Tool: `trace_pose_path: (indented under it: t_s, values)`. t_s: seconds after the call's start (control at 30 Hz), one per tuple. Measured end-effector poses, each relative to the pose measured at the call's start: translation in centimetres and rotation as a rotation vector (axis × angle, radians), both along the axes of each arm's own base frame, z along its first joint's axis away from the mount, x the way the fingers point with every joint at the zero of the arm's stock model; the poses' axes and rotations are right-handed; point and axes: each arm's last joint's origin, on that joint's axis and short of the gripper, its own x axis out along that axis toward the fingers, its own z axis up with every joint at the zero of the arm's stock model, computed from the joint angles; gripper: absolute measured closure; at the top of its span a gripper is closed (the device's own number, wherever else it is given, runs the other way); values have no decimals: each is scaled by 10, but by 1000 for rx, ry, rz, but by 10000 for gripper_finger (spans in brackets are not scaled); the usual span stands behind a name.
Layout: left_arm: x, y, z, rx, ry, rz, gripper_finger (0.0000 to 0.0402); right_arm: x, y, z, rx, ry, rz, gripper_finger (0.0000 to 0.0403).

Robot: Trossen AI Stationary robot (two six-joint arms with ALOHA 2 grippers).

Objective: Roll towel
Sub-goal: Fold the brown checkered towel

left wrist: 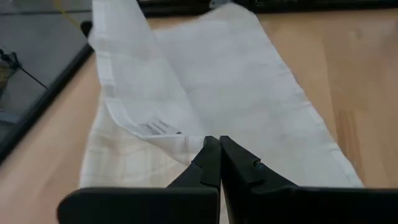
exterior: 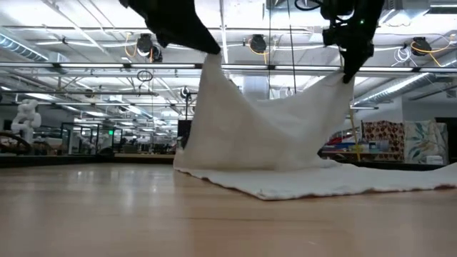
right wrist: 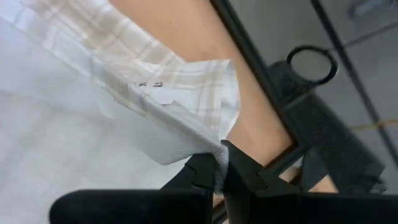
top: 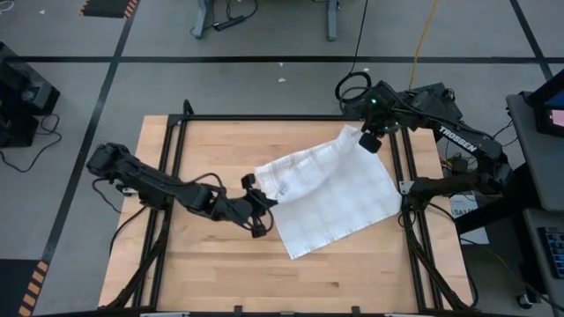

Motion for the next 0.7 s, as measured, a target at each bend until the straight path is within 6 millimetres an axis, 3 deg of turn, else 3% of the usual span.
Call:
trace_pose_path:
  t_s: [0.3,0.47,0.7]
  values:
    - [28,-10,-71,-39,154,45,398,6,11,-8,77,-19,-16,392]
    - [39,-14,-100,-42,165,51,398,10,19,-35,131,27,-37,392]
    - [35,-7,-138,25,364,72,398,16,42,-76,222,88,-105,392]
